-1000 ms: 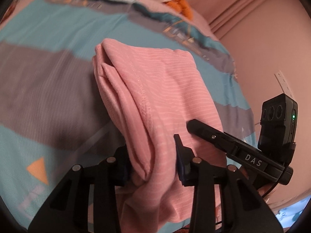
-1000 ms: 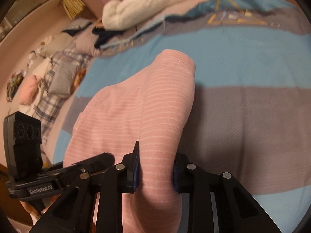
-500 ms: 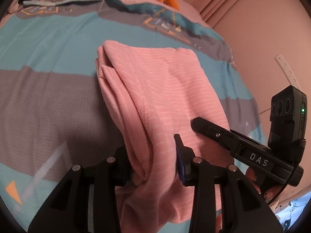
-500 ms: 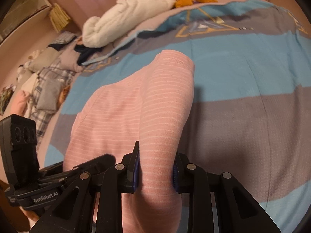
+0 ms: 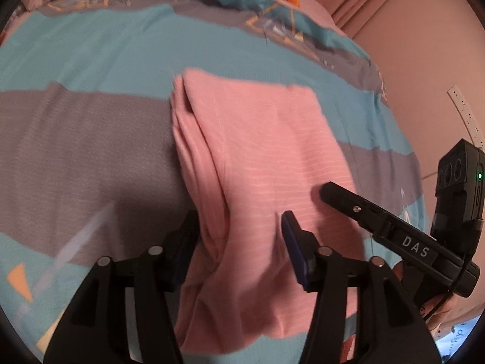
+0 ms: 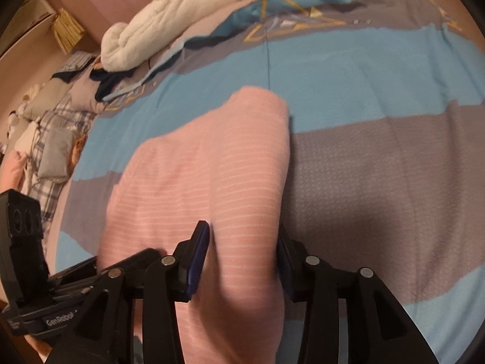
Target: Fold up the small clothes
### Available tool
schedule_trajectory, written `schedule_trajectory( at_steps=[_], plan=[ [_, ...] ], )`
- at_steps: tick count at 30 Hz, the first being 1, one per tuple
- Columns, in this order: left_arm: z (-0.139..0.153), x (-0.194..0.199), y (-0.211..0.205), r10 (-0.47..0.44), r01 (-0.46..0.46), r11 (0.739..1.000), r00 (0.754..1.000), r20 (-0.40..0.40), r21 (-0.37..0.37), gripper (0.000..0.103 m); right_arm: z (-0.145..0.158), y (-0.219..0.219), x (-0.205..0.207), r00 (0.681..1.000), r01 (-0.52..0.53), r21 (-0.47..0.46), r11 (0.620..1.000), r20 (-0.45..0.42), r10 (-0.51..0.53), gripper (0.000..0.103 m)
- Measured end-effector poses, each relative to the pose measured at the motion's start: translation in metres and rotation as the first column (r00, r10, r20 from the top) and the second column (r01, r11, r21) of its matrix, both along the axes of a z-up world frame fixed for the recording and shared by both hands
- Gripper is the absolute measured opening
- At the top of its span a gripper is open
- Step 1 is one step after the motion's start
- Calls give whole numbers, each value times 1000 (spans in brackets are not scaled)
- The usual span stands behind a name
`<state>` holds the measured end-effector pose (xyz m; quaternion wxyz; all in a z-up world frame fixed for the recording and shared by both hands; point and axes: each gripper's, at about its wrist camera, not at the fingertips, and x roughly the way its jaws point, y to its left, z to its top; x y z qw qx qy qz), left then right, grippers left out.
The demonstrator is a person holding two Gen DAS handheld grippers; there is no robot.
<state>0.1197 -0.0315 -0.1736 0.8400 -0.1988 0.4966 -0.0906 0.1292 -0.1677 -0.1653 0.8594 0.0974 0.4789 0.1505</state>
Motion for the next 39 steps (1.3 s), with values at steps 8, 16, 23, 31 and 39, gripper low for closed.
schedule_trajectory(
  at_steps=[8,16,23,31,39],
  plan=[
    [69,-35,17,37,-42,999,984,176,28,98,63,-9,-42,979,10,51,999,201,-20,88],
    [105,-74,15,55,-98,984,961,270,150,103,88,-4,-73,943,39,-20,999,331,-31,95],
    [103,-87,13,48,-104,975,962,268,198,103,91,0,-85,926,84,-90,992,374,-44,95],
    [103,-94,7,16,-73,977,962,274,199,103,86,-2,-90,927,113,-97,989,368,-70,95],
    [104,-95,7,32,-88,977,960,279,192,103,85,0,-95,927,112,-113,987,370,-63,95]
  ],
)
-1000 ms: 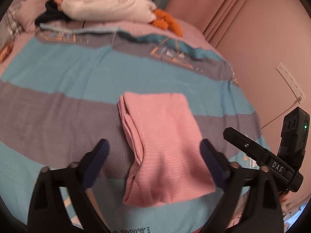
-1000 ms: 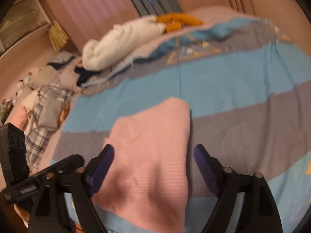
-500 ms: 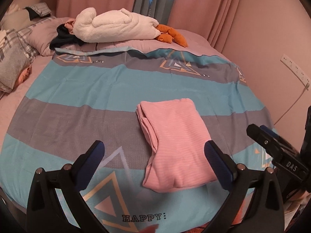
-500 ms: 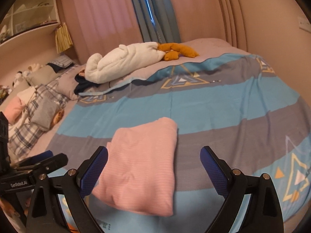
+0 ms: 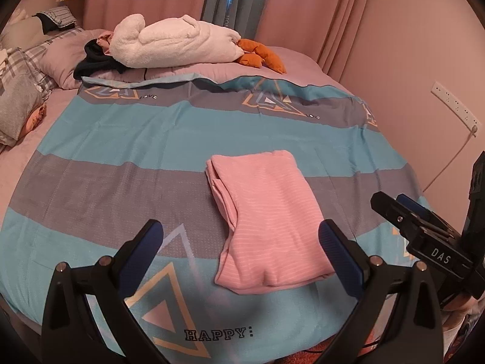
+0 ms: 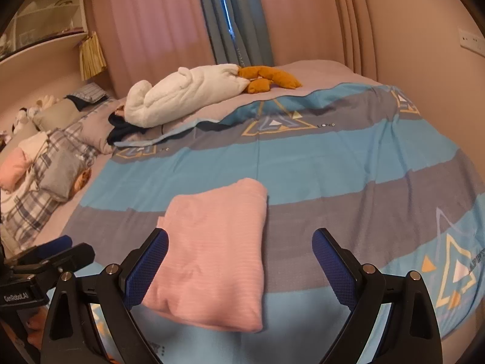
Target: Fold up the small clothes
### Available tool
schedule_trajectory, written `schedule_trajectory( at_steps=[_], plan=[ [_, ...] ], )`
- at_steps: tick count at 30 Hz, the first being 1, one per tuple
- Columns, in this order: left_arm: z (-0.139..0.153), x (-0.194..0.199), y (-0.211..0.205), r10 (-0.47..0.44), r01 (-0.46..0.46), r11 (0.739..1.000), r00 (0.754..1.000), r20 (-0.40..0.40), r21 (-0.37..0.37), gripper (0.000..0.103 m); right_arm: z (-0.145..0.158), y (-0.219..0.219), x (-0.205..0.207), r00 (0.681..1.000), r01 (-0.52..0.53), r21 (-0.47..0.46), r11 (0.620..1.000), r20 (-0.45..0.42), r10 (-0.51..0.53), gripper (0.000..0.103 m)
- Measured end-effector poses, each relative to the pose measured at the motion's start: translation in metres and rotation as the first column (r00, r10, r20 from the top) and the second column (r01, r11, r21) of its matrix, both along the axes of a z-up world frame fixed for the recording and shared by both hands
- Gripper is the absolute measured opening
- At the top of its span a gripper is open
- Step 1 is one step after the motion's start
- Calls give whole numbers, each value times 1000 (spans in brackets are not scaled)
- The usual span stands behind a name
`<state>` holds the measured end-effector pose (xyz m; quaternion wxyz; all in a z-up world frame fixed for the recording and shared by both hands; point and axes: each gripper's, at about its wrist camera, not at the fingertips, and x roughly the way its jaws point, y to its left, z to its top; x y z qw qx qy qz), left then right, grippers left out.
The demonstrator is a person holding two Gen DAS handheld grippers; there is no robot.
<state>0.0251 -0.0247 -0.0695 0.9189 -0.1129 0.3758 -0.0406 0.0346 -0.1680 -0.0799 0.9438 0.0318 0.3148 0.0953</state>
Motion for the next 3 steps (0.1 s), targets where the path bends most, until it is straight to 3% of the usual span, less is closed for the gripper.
schedule_trajectory(
  at_steps=[3],
  plan=[
    [0,0,0,2,-2,1000,1000,-4,-4,103,-2,0,0,1000,1,2,1000,-9,-1,95]
  ],
)
